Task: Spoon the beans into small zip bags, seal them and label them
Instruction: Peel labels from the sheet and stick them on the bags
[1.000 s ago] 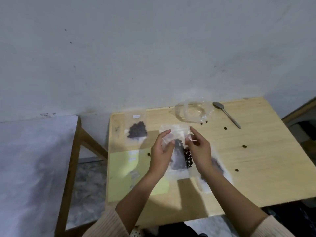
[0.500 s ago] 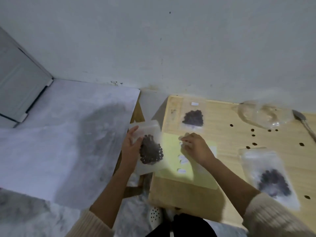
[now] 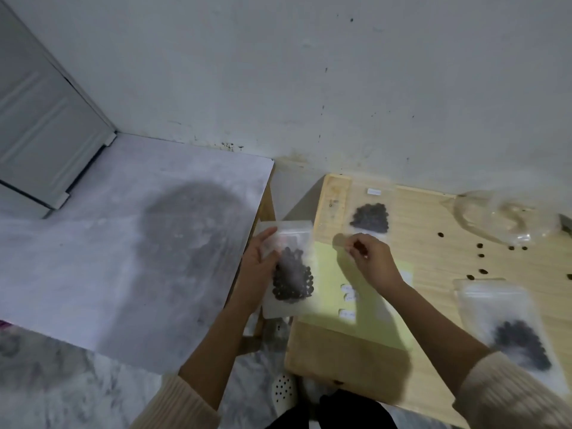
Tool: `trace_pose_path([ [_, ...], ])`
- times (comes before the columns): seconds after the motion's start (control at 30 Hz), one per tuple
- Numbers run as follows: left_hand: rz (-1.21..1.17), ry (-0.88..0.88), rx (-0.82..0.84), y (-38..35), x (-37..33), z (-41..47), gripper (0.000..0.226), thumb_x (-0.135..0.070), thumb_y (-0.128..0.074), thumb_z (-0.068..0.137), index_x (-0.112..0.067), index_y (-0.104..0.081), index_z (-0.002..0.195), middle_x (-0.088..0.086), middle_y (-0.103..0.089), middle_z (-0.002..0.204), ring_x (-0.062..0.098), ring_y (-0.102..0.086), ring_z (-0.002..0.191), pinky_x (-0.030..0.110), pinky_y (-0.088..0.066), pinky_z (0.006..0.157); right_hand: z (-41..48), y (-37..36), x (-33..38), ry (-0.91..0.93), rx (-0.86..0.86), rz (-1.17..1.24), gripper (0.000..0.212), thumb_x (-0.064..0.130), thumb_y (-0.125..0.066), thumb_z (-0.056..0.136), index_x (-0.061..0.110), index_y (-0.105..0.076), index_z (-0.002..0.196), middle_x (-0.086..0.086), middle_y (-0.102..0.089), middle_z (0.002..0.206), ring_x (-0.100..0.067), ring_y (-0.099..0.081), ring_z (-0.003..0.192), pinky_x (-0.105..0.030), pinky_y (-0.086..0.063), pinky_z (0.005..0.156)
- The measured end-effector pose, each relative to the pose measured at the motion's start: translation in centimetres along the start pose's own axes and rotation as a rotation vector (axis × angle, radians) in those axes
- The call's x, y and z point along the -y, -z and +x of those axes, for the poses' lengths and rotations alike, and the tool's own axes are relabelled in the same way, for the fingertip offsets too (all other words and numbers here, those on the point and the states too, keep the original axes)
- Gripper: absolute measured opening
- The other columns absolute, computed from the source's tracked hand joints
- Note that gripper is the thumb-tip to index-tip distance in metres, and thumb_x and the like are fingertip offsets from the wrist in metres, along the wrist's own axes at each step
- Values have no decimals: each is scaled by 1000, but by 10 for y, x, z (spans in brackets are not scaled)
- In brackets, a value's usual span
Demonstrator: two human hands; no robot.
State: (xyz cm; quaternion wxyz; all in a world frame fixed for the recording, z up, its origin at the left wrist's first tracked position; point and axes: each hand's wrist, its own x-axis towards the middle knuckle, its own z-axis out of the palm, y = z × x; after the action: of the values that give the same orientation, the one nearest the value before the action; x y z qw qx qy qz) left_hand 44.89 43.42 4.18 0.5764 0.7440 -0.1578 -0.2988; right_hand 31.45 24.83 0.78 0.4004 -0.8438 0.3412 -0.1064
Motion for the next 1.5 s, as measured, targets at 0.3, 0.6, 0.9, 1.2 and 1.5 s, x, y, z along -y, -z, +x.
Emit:
trace_pose_path([
  [0.3,5,-93,131,-35,-18,4,39,3,-50,92,-11,-52,129,-3,-54,122,-12,-60,85,9,-49,68,5,25,58,23,-32,317,18,4,-62,86,19,-70,89,8,-57,84,2,-54,75,-5,-41,69],
  [0.6,-91,-105,201,-58,-28,-1,42,7,-52,89,-17,-54,123,-7,-54,126,-19,-50,104,4,-42,82,-7,24,60,-86,-170,432,10,12,-78,73,11,-70,80,-8,-63,74,-8,-55,65,-14,-44,62],
  [0.9,-141,-118,194,-63,-31,-6,45,10,-49,89,-11,-52,128,-12,-53,124,-25,-47,102,-1,-38,79,-11,21,67,-152,-201,489,6,8,-77,73,10,-71,76,-6,-68,75,-2,-57,62,-9,-47,62],
  [1.2,-191,-79,158,-70,-34,-11,43,5,-55,88,-23,-55,122,-20,-57,115,-13,-55,105,10,-47,85,-7,24,69,-202,-242,377,13,12,-81,68,13,-68,70,3,-63,64,-1,-56,55,-4,-41,55],
  [1.5,-132,-58,-10,-96,-43,14,29,-15,-65,87,-22,-63,115,-21,-61,104,-17,-58,88,10,-47,80,8,46,47,-346,-222,500,53,27,-88,57,19,-52,96,-3,-64,94,-18,-61,80,-26,-49,72],
])
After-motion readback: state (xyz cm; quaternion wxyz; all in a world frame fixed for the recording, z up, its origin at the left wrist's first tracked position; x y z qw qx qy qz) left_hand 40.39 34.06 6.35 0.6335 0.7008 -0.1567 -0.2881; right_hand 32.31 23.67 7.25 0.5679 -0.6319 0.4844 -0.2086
